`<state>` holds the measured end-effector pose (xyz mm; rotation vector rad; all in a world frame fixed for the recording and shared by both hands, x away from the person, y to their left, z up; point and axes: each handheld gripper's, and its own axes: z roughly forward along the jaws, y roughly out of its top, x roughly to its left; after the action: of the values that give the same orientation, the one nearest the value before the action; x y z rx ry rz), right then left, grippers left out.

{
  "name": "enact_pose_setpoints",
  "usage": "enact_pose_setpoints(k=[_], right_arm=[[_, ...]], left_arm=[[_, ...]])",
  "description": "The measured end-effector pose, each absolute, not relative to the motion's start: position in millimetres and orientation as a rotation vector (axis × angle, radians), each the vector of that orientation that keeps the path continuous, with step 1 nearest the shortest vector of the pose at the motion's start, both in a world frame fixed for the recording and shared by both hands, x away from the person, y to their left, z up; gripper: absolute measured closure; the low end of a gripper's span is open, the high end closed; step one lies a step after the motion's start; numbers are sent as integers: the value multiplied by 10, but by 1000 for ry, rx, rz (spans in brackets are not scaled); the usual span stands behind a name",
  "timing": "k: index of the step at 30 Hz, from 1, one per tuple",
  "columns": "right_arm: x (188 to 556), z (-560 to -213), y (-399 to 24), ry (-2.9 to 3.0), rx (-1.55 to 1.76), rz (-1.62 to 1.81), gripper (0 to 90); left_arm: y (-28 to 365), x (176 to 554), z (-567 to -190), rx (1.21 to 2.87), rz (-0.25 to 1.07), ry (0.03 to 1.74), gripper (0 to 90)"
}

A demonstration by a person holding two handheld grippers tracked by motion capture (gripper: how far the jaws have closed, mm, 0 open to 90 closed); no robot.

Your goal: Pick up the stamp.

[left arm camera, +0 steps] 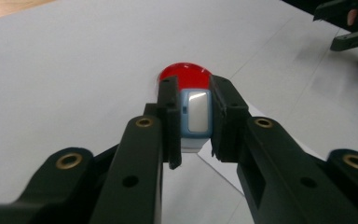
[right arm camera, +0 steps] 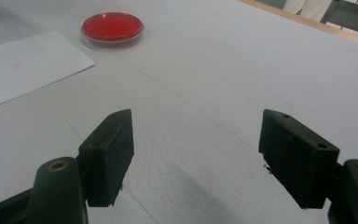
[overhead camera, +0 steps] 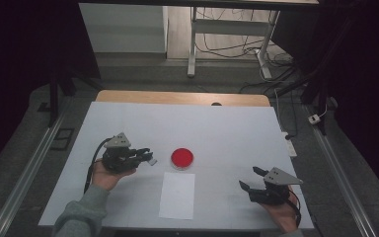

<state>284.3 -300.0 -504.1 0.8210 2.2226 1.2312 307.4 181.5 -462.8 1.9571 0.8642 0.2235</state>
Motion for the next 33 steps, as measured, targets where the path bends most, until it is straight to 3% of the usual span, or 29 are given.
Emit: enact_pose_setpoints(k=[33], right_arm=[[2848,-5063,-2977,2231,825,1229,280]], left_arm=[[1573,2974,-4465,1873,136,762,753]])
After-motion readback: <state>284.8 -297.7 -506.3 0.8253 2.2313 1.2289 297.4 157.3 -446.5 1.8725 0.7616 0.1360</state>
